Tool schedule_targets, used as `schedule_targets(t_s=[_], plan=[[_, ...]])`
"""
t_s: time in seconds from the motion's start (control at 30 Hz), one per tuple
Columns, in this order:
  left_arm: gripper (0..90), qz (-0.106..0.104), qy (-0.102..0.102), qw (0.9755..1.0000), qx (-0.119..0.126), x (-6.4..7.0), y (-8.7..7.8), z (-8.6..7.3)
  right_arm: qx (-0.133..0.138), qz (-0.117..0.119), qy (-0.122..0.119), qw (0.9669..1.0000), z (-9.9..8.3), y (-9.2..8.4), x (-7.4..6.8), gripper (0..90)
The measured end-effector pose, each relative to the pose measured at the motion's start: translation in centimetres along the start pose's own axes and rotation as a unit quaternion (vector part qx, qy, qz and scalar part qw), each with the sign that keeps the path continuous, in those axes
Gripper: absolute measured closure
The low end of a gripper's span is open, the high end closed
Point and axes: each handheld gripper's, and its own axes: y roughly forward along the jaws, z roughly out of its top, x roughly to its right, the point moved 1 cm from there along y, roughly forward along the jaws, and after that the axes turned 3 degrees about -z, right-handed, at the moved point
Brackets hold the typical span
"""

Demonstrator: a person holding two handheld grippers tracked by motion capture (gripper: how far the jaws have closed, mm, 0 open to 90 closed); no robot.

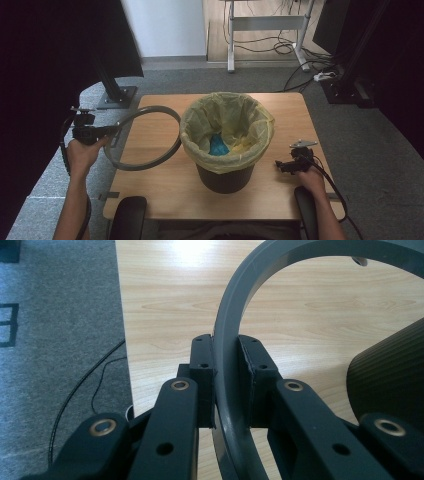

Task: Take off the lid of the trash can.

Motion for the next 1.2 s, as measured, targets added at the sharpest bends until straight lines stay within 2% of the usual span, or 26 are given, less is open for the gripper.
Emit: schedule_targets(t_s=[0.4,0.7,1.0,1.2], plan=[[78.8,-0.006,0.001,1.0,0.0,-0.2,2.7,-1.8,0.0,0.0,0.0,1.0,0.0,0.0,0.0,0.0],[78.8,-0.007,-0.007,0.9999,0.005,-0.5,5.0,-3.5,0.0,0.0,0.001,1.0,0.0,0.0,0.0,0.0],[78.8,0.004,-0.012,0.9999,0.005,-0.7,7.3,-5.0,0.0,0.0,0.001,1.0,0.0,0.0,0.0,0.0],[78.8,0.019,-0.011,0.9997,0.005,-0.8,8.4,-5.8,0.0,0.0,0.001,1.0,0.0,0.0,0.0,0.0]])
